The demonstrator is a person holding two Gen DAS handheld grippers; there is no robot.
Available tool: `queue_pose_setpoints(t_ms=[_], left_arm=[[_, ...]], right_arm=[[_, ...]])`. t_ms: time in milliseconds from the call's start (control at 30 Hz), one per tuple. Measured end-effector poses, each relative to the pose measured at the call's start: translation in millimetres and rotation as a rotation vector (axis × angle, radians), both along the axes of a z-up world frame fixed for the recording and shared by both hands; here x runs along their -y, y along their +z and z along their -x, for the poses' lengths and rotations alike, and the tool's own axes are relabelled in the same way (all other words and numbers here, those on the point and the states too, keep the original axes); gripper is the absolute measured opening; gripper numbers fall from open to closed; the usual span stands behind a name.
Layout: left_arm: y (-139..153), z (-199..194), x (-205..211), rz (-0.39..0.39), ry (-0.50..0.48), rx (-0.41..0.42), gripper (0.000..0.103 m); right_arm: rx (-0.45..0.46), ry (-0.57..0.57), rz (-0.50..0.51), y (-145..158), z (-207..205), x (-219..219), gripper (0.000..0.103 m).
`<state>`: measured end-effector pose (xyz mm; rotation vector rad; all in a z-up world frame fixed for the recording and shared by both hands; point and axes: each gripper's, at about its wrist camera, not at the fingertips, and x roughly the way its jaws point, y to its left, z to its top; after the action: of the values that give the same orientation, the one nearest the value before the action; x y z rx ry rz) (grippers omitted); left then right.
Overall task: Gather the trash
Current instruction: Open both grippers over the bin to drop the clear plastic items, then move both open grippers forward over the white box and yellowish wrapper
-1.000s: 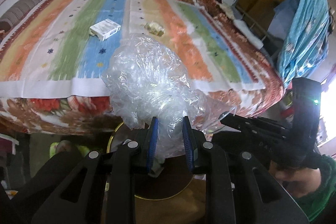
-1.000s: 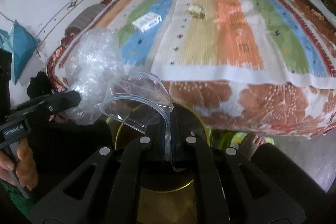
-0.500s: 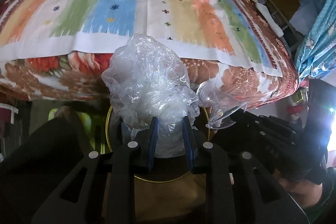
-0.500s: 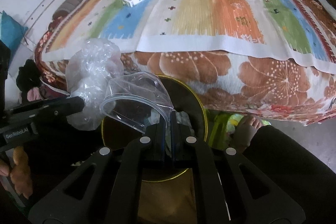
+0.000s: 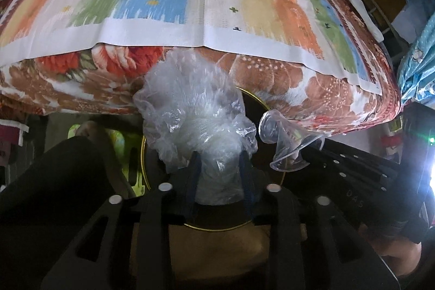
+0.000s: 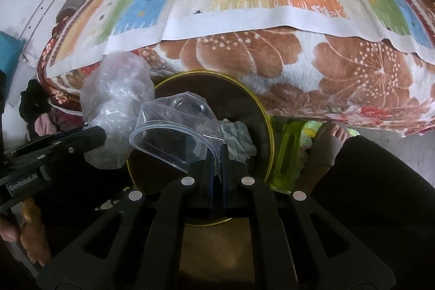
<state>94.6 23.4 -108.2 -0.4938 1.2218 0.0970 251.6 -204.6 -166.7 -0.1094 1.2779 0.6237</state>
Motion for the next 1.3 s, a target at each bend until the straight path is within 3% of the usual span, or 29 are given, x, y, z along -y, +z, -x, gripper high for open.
queue_pose_setpoints(t_ms=[67, 333, 433, 667, 900, 1100, 1300], left_arm=[[0.9, -0.1, -0.3, 0.005, 0.001, 0.006, 0.040], [14.4, 3.7, -11.2, -0.005, 0.063, 0.059, 0.043], [24.8, 4.9, -17.0, 0.049, 0.069, 0.109, 0.044], [46.4, 5.4, -36.2, 0.075, 0.116, 0.190, 0.060], [55.4, 2.5, -31.3, 0.020, 0.077, 0.208, 0.066], [91.6, 4.3, -31.8, -0.078, -0.005, 0.310, 0.075], [90.8, -11.7, -35.3, -0.098, -0.014, 0.279, 0.075]], right_arm=[[-0.002, -0.009, 0.000, -1.1, -0.4, 0.3, 0.037], [0.024, 0.002, -0.002, 3.6, 1.3, -0.4, 0.037], [0.056, 0.001, -0.017, 12.5, 2.7, 0.9, 0.037], [0.118, -0.016, -0.100, 39.1, 3.0, 13.7, 0.040], [0.218, -0.019, -0.138, 62.9, 4.8, 14.0, 0.052], [0.352, -0.033, -0.150, 89.5, 4.4, 23.2, 0.059], [0.476, 0.017, -0.141, 115.0, 4.3, 16.3, 0.066]])
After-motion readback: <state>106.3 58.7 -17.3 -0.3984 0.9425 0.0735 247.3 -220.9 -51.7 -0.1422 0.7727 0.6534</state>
